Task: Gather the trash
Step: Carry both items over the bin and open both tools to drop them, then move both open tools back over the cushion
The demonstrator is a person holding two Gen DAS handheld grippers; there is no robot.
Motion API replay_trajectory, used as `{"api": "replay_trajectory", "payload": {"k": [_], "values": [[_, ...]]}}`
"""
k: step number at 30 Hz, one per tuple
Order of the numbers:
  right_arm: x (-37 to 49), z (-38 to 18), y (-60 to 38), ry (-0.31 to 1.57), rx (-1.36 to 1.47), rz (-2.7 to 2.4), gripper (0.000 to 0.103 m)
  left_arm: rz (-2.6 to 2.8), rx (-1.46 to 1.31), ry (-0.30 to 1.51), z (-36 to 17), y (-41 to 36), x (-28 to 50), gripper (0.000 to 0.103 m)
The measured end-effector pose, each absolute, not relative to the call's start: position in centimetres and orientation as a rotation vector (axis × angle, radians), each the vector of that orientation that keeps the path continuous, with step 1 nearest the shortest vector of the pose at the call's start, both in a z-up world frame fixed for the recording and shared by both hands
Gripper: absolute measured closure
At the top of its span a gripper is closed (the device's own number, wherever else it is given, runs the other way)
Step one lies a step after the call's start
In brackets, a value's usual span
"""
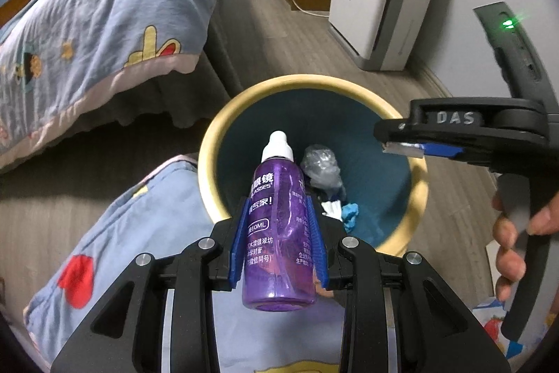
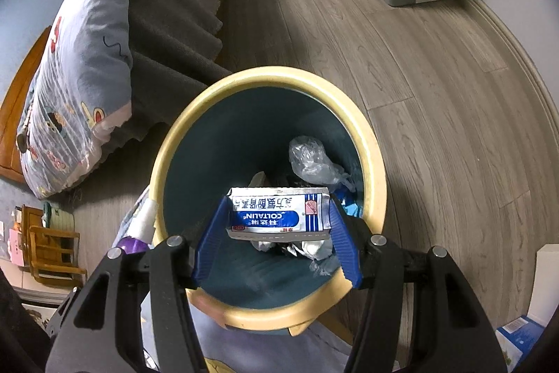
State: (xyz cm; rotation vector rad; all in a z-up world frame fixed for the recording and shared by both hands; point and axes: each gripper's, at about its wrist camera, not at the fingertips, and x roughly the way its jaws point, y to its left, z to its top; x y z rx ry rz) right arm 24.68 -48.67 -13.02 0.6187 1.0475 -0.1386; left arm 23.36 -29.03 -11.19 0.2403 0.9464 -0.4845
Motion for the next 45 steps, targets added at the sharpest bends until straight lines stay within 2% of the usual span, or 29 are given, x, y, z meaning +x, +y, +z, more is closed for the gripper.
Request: {"api": "replay_trajectory", "payload": {"k": [2, 4, 5, 6, 7, 9, 12, 25, 32, 45], "values": [[24.7, -12.6, -48.8, 1.014, 0.635, -0.129, 0.045, -0.489, 0.226, 0.938, -11.1, -28.9, 23.6, 0.07], [24.8, -12.2, -48.9, 0.985, 0.646, -0.117, 0.034, -0.494, 0.204, 0.912, -10.8, -28.8, 23.6, 0.068], [24.8, -12.0, -48.9, 0.969, 0.65, -0.113, 0.022, -0.495, 0.198, 0.902, -10.6, -28.7, 23.7, 0.065], [24.8, -11.8, -48.8, 0.957, 0.65, -0.111, 0.019, -0.49, 0.194, 0.895, -10.4, -28.6, 23.6, 0.054], [24.8, -11.6, -48.8, 0.953, 0.649, -0.108, 0.019, -0.482, 0.19, 0.887, -10.2, -28.5, 23.7, 0.047], [25.0, -11.6, -48.7, 0.952, 0.648, -0.106, 0.017, -0.479, 0.186, 0.882, -9.9, -28.4, 23.7, 0.045], [25.1, -11.7, -48.6, 0.959, 0.647, -0.105, 0.012, -0.465, 0.19, 0.876, -9.9, -28.1, 23.7, 0.036], [24.9, -10.8, -47.0, 0.998, 0.467, -0.168, 0.006, -0.391, 0.165, 0.862, -8.2, -23.5, 20.7, 0.015], [23.0, -9.8, -44.3, 1.03, 0.278, -0.178, 0.006, -0.334, 0.146, 0.846, -5.7, -18.4, 16.4, 0.014], [17.9, -5.9, -38.1, 0.989, 0.379, -0.085, 0.006, -0.171, 0.022, 0.825, -2.6, -5.8, 7.4, 0.011]]}}
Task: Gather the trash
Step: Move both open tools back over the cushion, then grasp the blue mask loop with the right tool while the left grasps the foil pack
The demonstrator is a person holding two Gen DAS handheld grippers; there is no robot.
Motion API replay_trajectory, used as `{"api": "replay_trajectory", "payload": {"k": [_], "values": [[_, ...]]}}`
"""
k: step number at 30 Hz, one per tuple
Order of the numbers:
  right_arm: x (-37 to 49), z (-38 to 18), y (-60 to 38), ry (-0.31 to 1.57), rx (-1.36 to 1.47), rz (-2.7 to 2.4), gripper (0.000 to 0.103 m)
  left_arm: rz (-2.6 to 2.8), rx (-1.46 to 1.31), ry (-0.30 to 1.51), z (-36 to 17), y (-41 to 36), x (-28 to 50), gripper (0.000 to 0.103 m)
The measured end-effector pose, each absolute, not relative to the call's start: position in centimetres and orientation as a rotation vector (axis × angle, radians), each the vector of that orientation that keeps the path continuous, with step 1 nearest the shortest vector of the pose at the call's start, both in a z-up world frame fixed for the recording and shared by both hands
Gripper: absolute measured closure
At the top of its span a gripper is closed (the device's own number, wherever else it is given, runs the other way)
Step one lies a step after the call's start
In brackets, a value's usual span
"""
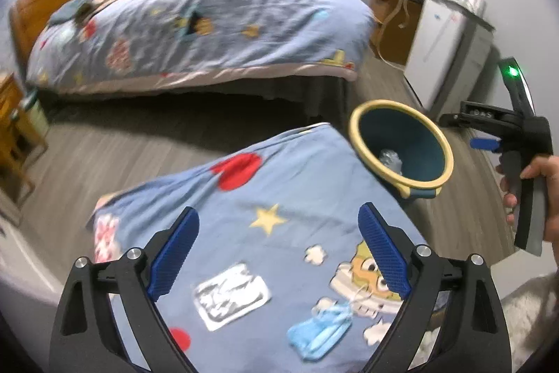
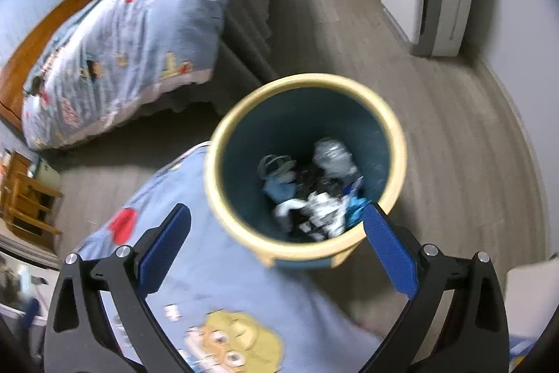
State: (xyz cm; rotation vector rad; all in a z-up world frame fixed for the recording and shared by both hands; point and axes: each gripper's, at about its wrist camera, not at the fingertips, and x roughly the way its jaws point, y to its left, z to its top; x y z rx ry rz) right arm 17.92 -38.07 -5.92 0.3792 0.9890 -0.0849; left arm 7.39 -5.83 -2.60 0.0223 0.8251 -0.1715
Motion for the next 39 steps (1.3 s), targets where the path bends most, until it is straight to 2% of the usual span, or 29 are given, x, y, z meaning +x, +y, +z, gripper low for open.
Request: {"api": "replay_trajectory", "payload": {"k": [12, 28, 29, 31, 33, 36, 37, 39], "values": [[12.4, -7.1, -27.0, 1.029, 0.217, 0.026, 0.006, -0.041, -0.015, 0.85, -5.0, 1.2, 3.5, 0.011], [6.4, -16.9, -17.4, 1.257, 0.069, 0.141, 0.007, -0.005, -0.08, 0.868, -5.9, 4.5, 3.1, 0.011], [6.3, -17.4, -17.2, 1.271, 0.064, 0.147, 0.01, -0.006, -0.078, 0.869, -5.9, 4.5, 3.1, 0.011], [6.2, -18.2, -16.8, 1.301, 0.048, 0.152, 0.031, -0.006, -0.073, 0.874, -6.0, 4.3, 3.2, 0.011], [6.3, -18.7, -16.7, 1.331, 0.057, 0.171, 0.062, -0.005, -0.065, 0.881, -6.2, 4.2, 3.3, 0.011], [6.5, -18.5, -16.8, 1.326, 0.074, 0.176, 0.089, -0.005, -0.059, 0.887, -6.4, 4.2, 3.5, 0.011], [6.6, -18.4, -16.8, 1.319, 0.075, 0.176, 0.095, -0.005, -0.056, 0.891, -6.6, 4.1, 3.6, 0.011], [6.9, -17.3, -17.3, 1.291, 0.093, 0.173, 0.1, -0.003, -0.051, 0.903, -6.9, 4.0, 3.8, 0.011]]}}
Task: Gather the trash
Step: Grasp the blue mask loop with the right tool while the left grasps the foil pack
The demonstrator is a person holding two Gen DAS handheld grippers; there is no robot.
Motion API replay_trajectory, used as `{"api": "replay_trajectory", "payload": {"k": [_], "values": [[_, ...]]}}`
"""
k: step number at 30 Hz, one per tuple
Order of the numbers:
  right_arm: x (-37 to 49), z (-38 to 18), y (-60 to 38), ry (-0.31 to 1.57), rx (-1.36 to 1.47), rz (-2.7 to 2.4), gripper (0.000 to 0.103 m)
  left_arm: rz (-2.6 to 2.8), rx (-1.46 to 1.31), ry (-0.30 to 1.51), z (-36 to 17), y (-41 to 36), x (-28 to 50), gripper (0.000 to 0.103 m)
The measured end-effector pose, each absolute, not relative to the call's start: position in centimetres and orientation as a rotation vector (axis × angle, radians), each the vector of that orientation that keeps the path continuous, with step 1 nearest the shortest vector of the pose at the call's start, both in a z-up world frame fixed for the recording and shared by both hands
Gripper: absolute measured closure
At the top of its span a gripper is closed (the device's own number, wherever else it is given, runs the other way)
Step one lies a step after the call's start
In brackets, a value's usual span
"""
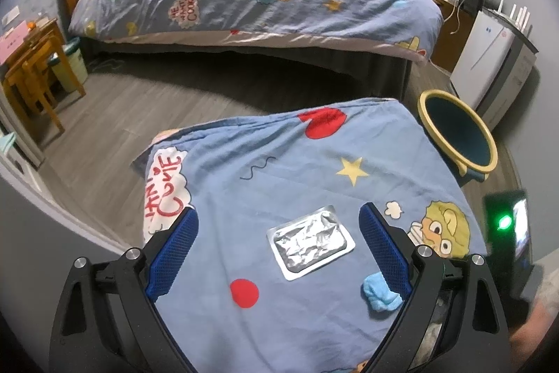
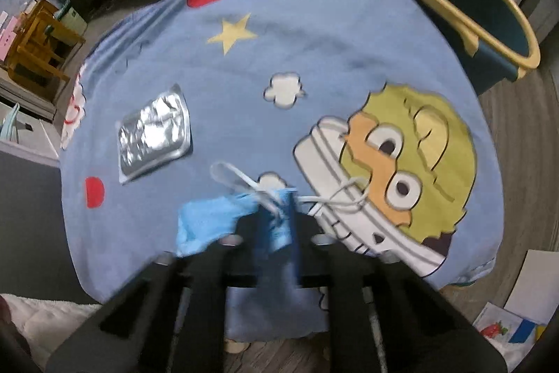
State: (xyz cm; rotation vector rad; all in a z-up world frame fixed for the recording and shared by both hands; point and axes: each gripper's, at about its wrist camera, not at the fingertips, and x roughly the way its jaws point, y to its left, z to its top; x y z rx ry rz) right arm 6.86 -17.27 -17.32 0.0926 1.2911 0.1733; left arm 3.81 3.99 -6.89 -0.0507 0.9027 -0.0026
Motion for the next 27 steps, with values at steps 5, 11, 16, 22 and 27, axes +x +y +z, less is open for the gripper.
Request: {"api": "replay_trajectory", "payload": {"k": [5, 11, 16, 22, 27], "values": [[8.2, -13.0, -18.4, 1.218, 0.083, 0.207, 0.101, -0.002, -0.061, 0.939, -7.9, 4.0, 4.3, 0.011], [11.6, -6.9, -20.5, 1.1, 0.007, 0.211, 0.101, -0.007, -0.032, 1.021, -10.4, 3.2, 5.8, 0.011], [13.6, -6.3, -23.2, 1.063, 0.041, 0.18, 0.101, -0.058, 0.037, 1.139, -14.0, 1.9, 6.9, 0.011], [14.9, -8.2, -24.3, 1.117, 0.195, 0.212, 0.101, -0.109, 0.137, 1.257, -18.3, -0.1, 7.9, 0.011], [15.1, -7.7, -24.2, 1.113, 0.223, 0.259, 0.101, -0.123, 0.287, 1.293, -20.9, -1.9, 8.6, 0.011]]}}
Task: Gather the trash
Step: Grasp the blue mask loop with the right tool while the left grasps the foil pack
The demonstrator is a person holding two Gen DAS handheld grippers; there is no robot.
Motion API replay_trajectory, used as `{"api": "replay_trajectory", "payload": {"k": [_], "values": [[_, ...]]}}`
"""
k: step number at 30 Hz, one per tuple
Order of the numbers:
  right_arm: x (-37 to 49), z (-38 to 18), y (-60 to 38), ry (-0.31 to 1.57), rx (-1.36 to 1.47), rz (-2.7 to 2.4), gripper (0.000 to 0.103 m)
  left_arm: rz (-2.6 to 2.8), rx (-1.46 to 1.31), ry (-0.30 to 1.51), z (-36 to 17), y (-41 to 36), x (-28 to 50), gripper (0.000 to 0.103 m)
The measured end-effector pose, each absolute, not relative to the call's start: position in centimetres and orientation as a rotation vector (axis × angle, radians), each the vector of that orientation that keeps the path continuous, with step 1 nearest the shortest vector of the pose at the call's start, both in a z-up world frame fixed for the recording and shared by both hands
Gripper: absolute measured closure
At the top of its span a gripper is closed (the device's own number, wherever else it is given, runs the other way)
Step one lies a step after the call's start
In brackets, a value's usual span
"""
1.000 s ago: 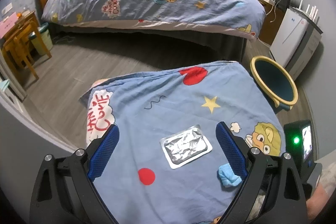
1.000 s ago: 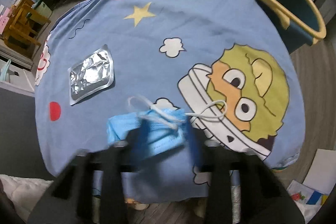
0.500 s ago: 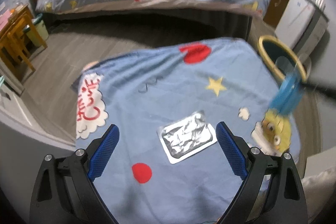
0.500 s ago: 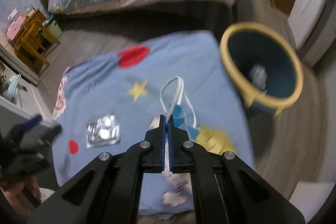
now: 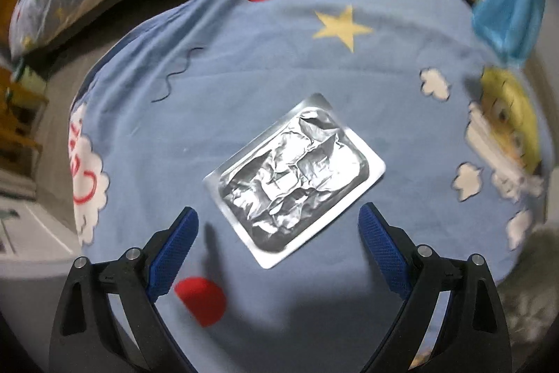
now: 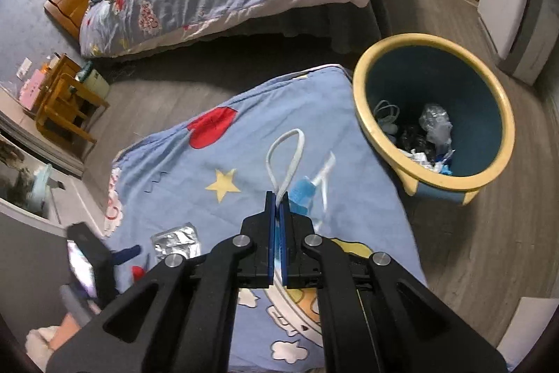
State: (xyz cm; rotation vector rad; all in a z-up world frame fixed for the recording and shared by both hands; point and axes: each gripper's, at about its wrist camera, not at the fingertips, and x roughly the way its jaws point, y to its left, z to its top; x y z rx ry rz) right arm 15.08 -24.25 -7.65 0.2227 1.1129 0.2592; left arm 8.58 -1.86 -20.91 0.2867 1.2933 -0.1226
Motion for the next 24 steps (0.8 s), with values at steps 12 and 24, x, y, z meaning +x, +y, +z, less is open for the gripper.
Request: {"api": "replay_trajectory", "payload": {"k": [12, 24], "values": [[15.3, -7.4, -24.5, 1.121, 0.28, 0.324, 0.101, -0.143, 0.17, 1.242, -21.8, -1.4, 11.4, 0.007], [15.6, -7.3, -24.3, 1.118, 0.277, 0.335, 0.101, -0.161, 0.133, 1.214, -21.3, -0.8, 12.0, 0.026]]}}
